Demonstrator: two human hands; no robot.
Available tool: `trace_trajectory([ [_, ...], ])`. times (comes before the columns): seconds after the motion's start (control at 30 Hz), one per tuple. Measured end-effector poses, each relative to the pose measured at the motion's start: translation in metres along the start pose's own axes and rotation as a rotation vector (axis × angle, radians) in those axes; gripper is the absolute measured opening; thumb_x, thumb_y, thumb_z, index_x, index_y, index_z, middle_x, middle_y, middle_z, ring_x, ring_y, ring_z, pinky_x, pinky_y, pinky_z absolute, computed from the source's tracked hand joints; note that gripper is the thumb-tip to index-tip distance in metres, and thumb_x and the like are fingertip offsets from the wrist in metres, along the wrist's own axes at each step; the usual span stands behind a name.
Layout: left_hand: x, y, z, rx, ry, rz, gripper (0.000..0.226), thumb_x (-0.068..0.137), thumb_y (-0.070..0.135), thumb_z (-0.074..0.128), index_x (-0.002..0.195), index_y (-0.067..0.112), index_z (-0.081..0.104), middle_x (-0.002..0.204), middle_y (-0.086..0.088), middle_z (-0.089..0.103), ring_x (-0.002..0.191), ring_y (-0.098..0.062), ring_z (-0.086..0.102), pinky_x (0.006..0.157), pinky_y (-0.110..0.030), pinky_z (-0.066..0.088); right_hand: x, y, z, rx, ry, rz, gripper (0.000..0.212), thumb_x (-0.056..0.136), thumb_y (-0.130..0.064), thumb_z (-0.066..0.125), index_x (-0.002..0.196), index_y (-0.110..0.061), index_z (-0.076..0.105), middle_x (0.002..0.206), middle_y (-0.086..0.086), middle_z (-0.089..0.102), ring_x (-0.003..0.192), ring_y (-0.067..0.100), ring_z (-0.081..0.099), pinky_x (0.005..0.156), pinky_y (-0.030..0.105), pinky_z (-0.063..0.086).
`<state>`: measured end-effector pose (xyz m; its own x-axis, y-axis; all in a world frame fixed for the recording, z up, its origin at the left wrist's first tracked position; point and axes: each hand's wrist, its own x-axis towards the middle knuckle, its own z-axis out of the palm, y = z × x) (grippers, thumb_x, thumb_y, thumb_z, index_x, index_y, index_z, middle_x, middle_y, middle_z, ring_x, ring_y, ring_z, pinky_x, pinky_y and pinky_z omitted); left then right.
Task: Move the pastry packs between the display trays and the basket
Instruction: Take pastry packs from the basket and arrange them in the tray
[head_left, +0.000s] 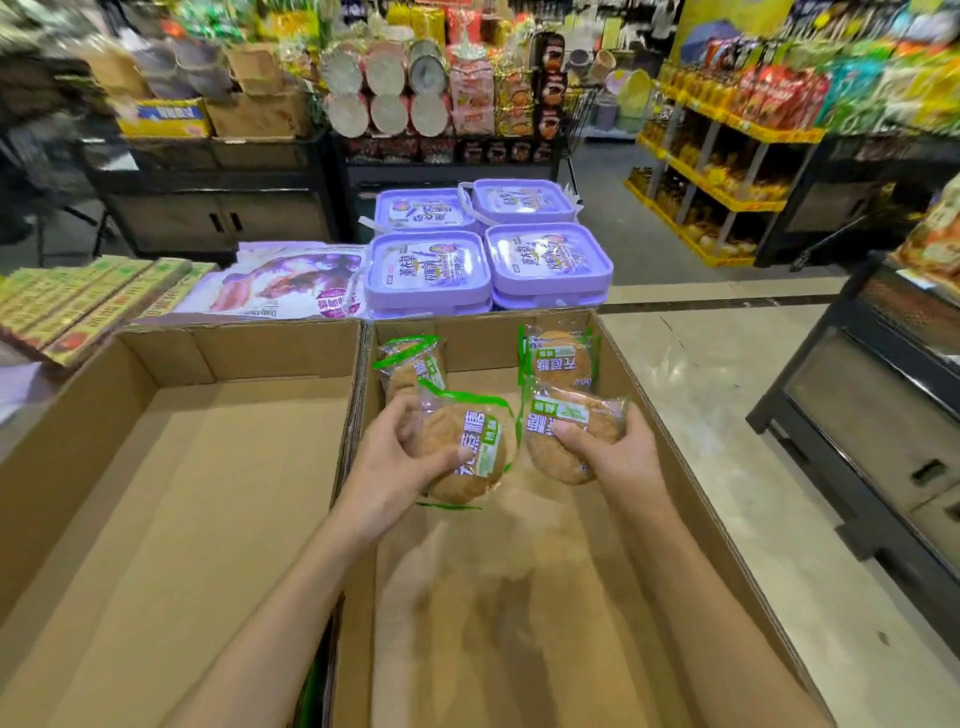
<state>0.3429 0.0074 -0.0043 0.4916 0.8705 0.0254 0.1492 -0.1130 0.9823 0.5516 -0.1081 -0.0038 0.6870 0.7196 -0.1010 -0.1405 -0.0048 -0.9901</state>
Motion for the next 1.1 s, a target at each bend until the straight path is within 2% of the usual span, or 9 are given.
trace_trajectory([
  [0.1,-0.063,0.024,-0.006,-0.129,0.03,0.043,0.058,0.065,0.011,0.093,0.111,0.01,0.059,0.105,-0.005,0.076,0.092,-0.014,0.072,0.08,-0.026,0.056,-0.054,-0.016,0.0,0.026,-0.028,-0.039,0.044,0.079,0.002,0.08,0.118,-0.006,0.062,0.104,0.006,0.077,0.096,0.022,0.074,0.072,0.025,0.058],
  [0.23,-0.149,0.043,-0.015,-0.311,0.057,0.036,0.046,0.077,-0.003,0.08,0.114,0.008,0.055,0.101,-0.001,0.077,0.088,-0.016,0.074,0.065,-0.026,0.058,-0.147,-0.032,-0.004,0.056,-0.009,-0.073,0.046,0.077,-0.001,0.08,0.119,-0.005,0.061,0.107,0.008,0.077,0.099,0.025,0.074,0.074,0.028,0.059],
  [0.4,-0.256,0.044,0.0,-0.531,0.072,0.006,0.049,0.068,0.008,0.08,0.111,0.007,0.057,0.098,-0.003,0.077,0.087,-0.017,0.073,0.071,-0.029,0.06,-0.275,-0.028,-0.043,0.075,0.115,-0.062,0.057,0.069,-0.015,0.083,0.121,-0.007,0.061,0.109,0.01,0.076,0.098,0.026,0.074,0.082,0.038,0.06],
  [0.5,-0.315,0.039,0.021,-0.583,-0.009,-0.069,0.046,0.066,0.007,0.079,0.106,0.013,0.057,0.094,-0.001,0.078,0.084,-0.015,0.073,0.07,-0.027,0.059,-0.345,-0.022,-0.08,0.069,0.241,-0.063,0.055,0.067,-0.016,0.082,0.118,-0.009,0.063,0.109,0.011,0.076,0.096,0.024,0.074,0.078,0.034,0.06],
  [0.6,-0.366,0.034,0.048,-0.561,-0.152,-0.153,0.045,0.074,-0.002,0.077,0.113,0.011,0.057,0.094,-0.006,0.078,0.08,-0.018,0.074,0.063,-0.025,0.058,-0.413,-0.009,-0.127,0.081,0.362,-0.029,0.052,0.067,-0.017,0.082,0.115,-0.013,0.063,0.109,0.01,0.076,0.101,0.03,0.073,0.088,0.044,0.057],
  [0.7,-0.409,0.033,0.089,-0.483,-0.298,-0.185,0.049,0.071,0.007,0.08,0.114,0.012,0.057,0.097,-0.012,0.077,0.082,-0.025,0.075,0.065,-0.035,0.061,-0.477,0.005,-0.18,0.146,0.497,-0.003,0.053,0.071,-0.012,0.08,0.12,-0.01,0.061,0.11,0.013,0.075,0.099,0.032,0.073,0.086,0.045,0.06],
  [0.83,-0.463,0.031,0.168,-0.394,-0.435,-0.219,0.055,0.062,0.017,0.084,0.111,0.017,0.059,0.099,-0.01,0.077,0.088,-0.029,0.075,0.08,-0.049,0.06,-0.549,0.026,-0.269,0.197,0.646,0.0,0.059,0.068,-0.013,0.081,0.123,-0.006,0.061,0.11,0.013,0.075,0.098,0.03,0.074,0.079,0.038,0.062],
  [1.0,-0.536,0.026,0.297,-0.244,-0.539,-0.214,0.061,0.062,0.015,0.094,0.113,0.019,0.061,0.102,-0.011,0.077,0.096,-0.034,0.073,0.085,-0.052,0.059,-0.64,0.057,-0.399,0.193,0.86,0.022,0.077,0.054,-0.032,0.092,0.122,-0.01,0.063,0.113,0.013,0.074,0.106,0.037,0.07,0.094,0.053,0.055],
  [1.1,-0.578,0.024,0.364,-0.158,-0.598,-0.232,0.055,0.071,0.01,0.089,0.117,0.02,0.06,0.105,-0.007,0.076,0.099,-0.028,0.073,0.082,-0.046,0.061,-0.686,0.073,-0.465,0.207,1.048,0.081,0.083,0.05,-0.041,0.096,0.121,-0.02,0.058,0.112,0.007,0.074,0.105,0.034,0.07,0.087,0.048,0.056],
])
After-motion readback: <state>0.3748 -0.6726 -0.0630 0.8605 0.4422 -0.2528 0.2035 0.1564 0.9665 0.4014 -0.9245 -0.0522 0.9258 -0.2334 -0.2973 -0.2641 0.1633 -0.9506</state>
